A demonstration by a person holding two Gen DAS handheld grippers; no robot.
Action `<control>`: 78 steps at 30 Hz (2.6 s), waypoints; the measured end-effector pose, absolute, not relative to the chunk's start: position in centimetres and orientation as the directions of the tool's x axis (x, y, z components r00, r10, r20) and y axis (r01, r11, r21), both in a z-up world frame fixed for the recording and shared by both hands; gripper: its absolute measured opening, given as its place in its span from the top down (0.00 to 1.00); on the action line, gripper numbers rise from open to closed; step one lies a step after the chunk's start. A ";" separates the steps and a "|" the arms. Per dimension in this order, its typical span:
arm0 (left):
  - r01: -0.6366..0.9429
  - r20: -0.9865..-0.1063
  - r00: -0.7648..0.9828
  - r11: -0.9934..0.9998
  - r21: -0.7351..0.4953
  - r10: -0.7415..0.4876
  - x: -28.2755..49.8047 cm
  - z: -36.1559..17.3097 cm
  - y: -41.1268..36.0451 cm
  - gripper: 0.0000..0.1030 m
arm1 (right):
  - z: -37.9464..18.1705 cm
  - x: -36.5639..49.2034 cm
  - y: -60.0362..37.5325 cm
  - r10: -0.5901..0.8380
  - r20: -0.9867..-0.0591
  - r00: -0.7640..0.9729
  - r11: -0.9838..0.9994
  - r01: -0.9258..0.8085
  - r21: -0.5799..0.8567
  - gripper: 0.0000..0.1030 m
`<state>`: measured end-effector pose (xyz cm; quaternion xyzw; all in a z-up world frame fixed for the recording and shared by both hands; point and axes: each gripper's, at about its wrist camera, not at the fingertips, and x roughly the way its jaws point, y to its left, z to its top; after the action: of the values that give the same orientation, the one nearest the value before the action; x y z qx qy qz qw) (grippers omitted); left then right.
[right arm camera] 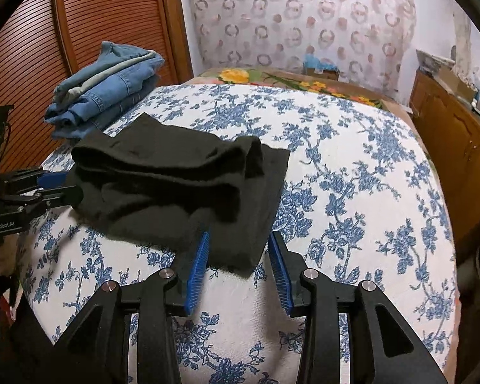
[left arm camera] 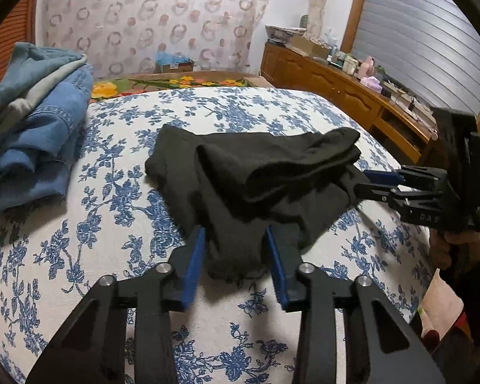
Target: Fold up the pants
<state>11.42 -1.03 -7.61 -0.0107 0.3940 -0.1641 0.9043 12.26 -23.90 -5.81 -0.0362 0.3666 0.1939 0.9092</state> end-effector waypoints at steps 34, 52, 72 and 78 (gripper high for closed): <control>0.276 -0.727 0.627 0.952 -0.131 -0.282 7.1 -6.8 -0.9 0.63 | -3.7 4.7 -25.5 0.386 -0.645 0.660 0.895 -0.437 0.088 0.87; 0.285 -0.737 0.628 0.955 -0.084 -0.252 10.5 -6.8 -1.9 0.54 | -4.1 7.4 -23.7 0.350 -0.671 0.653 0.884 -0.468 0.004 0.74; 0.229 -0.750 0.629 0.971 -0.073 -0.205 14.8 -7.5 -1.0 0.54 | -5.4 14.8 -22.8 0.281 -0.675 0.682 0.922 -0.388 -0.009 0.74; 0.225 -0.748 0.631 0.971 -0.078 -0.206 14.8 -7.4 -1.0 0.54 | -5.6 15.4 -23.3 0.288 -0.680 0.674 0.925 -0.380 0.015 0.74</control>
<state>14.79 -0.97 -7.39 0.0114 0.4124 -0.1193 0.9031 15.42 -23.26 -5.65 -0.0638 0.3598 0.1828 0.9127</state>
